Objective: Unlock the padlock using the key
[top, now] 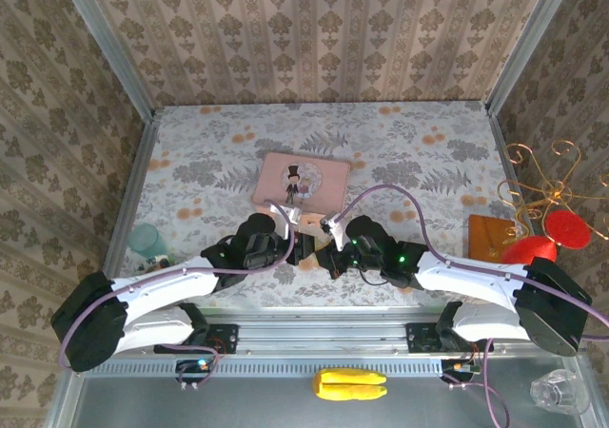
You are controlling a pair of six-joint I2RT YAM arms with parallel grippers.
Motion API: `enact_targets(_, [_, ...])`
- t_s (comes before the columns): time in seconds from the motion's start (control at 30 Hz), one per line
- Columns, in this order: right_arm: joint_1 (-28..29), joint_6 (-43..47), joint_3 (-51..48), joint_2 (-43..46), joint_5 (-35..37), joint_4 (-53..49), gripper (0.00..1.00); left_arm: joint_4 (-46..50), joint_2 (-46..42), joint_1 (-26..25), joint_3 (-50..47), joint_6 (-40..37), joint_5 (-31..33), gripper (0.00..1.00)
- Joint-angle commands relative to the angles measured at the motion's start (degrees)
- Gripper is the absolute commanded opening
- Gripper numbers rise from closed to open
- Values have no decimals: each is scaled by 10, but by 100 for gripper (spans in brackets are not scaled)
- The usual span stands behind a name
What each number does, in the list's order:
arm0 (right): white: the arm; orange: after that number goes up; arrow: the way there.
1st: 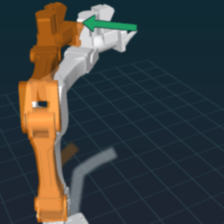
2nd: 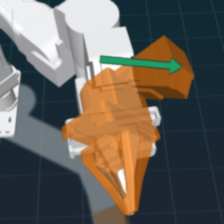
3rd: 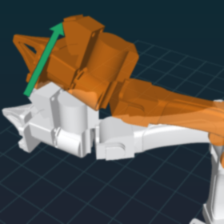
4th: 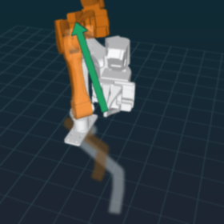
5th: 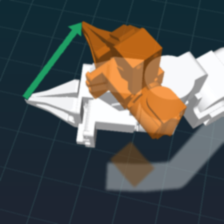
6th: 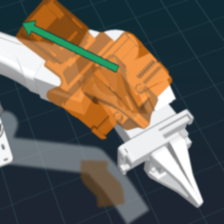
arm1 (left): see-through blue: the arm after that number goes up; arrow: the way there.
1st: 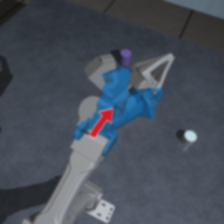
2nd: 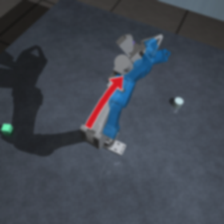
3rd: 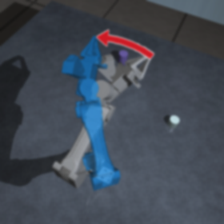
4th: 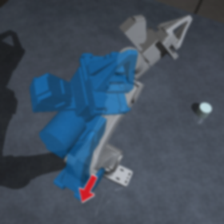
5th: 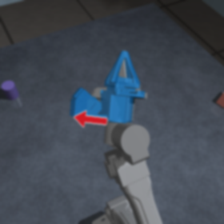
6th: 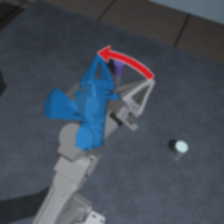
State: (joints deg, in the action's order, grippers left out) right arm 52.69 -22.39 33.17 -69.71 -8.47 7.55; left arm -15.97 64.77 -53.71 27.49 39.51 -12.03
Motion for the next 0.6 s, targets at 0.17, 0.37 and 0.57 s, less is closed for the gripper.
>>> enact_targets(0.17, [1, -19, -10, 16, 43, 34, 0, -20, 11, -5, 17, 17, 0, 6])
enact_targets(0.37, [-15, -49, -20, 28, 25, 58, 0, -43, 23, -4, 14, 35, 10, 0])
enact_targets(0.57, [-84, -128, -74, 46, -70, 163, 20, -75, 21, -1, 1, 69, 39, 0])
